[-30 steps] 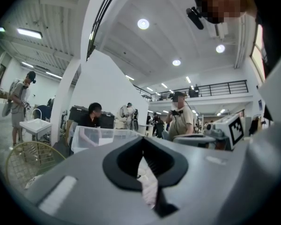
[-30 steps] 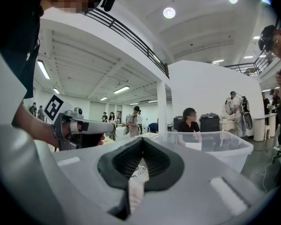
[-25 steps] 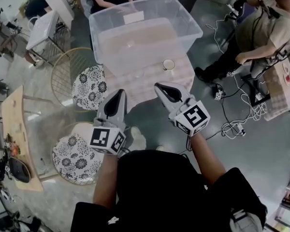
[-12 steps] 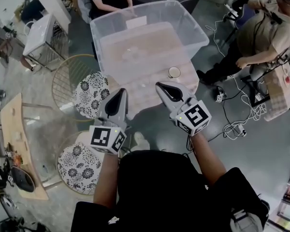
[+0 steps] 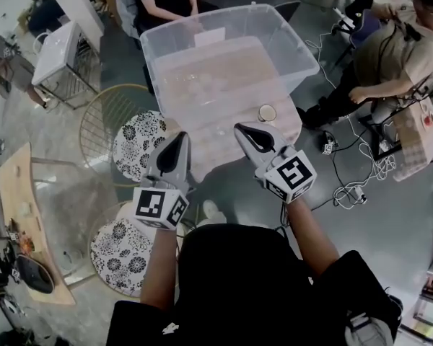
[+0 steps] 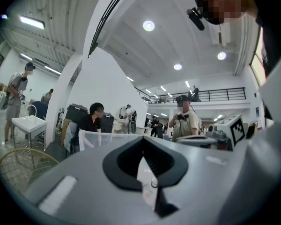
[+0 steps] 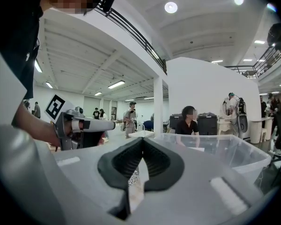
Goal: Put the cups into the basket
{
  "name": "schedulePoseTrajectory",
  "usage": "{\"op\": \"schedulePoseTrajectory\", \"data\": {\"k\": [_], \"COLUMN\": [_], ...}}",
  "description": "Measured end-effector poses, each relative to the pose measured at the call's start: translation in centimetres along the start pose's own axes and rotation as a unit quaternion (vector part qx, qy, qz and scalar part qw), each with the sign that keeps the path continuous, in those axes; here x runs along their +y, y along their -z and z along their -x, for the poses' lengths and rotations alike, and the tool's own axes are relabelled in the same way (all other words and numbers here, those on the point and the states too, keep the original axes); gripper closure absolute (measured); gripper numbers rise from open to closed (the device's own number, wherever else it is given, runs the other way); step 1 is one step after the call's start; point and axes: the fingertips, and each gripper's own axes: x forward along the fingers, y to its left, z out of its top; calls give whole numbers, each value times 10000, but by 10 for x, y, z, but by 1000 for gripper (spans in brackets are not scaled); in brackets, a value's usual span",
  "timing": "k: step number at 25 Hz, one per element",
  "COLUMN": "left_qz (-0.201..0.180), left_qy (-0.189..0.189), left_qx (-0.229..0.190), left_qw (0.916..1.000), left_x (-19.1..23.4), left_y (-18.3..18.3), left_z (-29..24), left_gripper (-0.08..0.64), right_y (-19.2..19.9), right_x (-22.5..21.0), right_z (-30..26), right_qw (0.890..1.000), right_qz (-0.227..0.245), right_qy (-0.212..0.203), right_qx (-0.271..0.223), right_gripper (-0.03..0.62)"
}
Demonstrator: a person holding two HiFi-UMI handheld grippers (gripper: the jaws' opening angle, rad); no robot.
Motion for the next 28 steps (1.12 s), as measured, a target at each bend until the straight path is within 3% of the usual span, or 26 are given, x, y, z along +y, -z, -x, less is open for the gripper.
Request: {"op": "schedulePoseTrajectory", "data": {"k": [17, 28], "left_qz": [70, -35], "left_qy": [208, -270], "left_qx": [70, 37], "left_qw": [9997, 9996], "left_x": [14, 27], "left_y": [5, 0], "left_z": [-16, -41], "left_gripper": [552, 552], "right_y": [13, 41], "right_x": [-14, -41], "right_z": [-14, -45], "right_qw": [9996, 9978], "right_qz": [-12, -148], "right_qy": [148, -431], "right_qx": [243, 475], "right_gripper": [591, 591]}}
